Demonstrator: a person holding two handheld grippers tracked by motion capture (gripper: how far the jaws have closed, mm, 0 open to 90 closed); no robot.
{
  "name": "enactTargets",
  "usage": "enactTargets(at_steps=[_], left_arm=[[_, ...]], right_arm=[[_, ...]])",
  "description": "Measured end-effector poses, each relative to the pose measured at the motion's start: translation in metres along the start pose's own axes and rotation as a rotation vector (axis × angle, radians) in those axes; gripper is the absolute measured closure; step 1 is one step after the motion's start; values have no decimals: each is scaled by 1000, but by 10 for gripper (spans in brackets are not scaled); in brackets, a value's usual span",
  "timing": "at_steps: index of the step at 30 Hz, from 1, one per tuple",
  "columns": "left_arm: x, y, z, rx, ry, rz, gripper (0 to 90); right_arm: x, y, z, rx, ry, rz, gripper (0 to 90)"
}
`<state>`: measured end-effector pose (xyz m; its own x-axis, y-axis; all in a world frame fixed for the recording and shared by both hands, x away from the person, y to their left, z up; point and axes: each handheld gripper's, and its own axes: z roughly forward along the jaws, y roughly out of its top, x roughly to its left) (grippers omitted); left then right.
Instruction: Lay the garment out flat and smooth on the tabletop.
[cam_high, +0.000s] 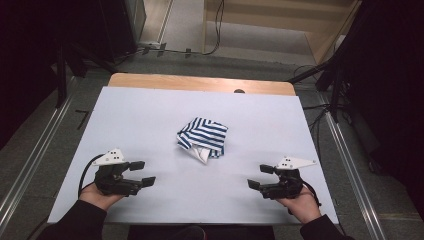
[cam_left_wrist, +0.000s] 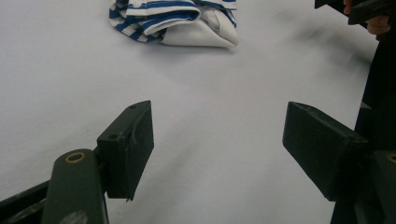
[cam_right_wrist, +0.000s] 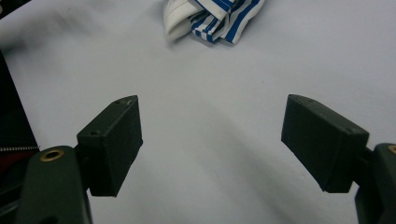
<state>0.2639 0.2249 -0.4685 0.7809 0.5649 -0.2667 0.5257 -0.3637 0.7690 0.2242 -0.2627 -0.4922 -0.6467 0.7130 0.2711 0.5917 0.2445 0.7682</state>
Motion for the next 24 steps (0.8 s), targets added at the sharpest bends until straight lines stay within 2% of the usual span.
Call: enactTargets(at_steps=[5, 15, 20, 24], left_arm=[[0, 1, 1, 8, -3, -14, 256], [1, 0, 0, 4, 2, -15, 256], [-1, 1, 1, 8, -3, -11, 257], [-1, 1, 1, 7, -1, -14, 257]], right_arm=[[-1, -1, 0, 4, -3, 6, 189], [-1, 0, 1, 7, 17, 25, 189], [-3, -1, 1, 1, 29, 64, 190], [-3, -1, 2, -1, 24, 60, 189]])
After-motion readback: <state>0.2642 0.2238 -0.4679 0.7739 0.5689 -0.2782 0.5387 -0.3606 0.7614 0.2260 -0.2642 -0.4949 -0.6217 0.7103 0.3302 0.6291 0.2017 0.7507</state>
